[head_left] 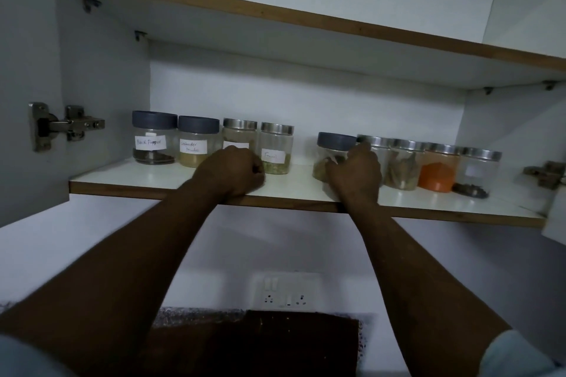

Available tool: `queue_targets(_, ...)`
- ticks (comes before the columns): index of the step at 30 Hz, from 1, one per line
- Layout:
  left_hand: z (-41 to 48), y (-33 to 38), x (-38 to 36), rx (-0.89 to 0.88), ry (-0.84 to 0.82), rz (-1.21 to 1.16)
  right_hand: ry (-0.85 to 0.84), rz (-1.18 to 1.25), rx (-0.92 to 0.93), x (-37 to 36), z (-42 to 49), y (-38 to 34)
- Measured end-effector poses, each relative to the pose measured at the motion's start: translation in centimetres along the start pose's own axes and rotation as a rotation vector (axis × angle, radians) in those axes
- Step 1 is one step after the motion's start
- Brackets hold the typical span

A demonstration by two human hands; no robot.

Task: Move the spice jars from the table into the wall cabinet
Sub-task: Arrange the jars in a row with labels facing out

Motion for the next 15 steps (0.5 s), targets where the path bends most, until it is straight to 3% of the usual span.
queue_targets(6, 1.9, 5.3, -2.2, -0.085, -0.040, -0.010, -0.013, 0.015, -0.078, -0.2, 0.2, 0.3)
queue_targets(15, 2.6, 4.2, -2.8, -0.053, 0.014, -0.060, 0.027, 0.065, -0.115, 0.0, 0.2, 0.5)
Point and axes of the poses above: each hand's wrist, its own z-axis towards the middle knuckle, its own x-axis out of the back of the hand, y = z × x, the point moved 7 cm from there along z, towards the middle knuckle, and after that the axes turned 3 degrees about -x, right-handed, at the moved point
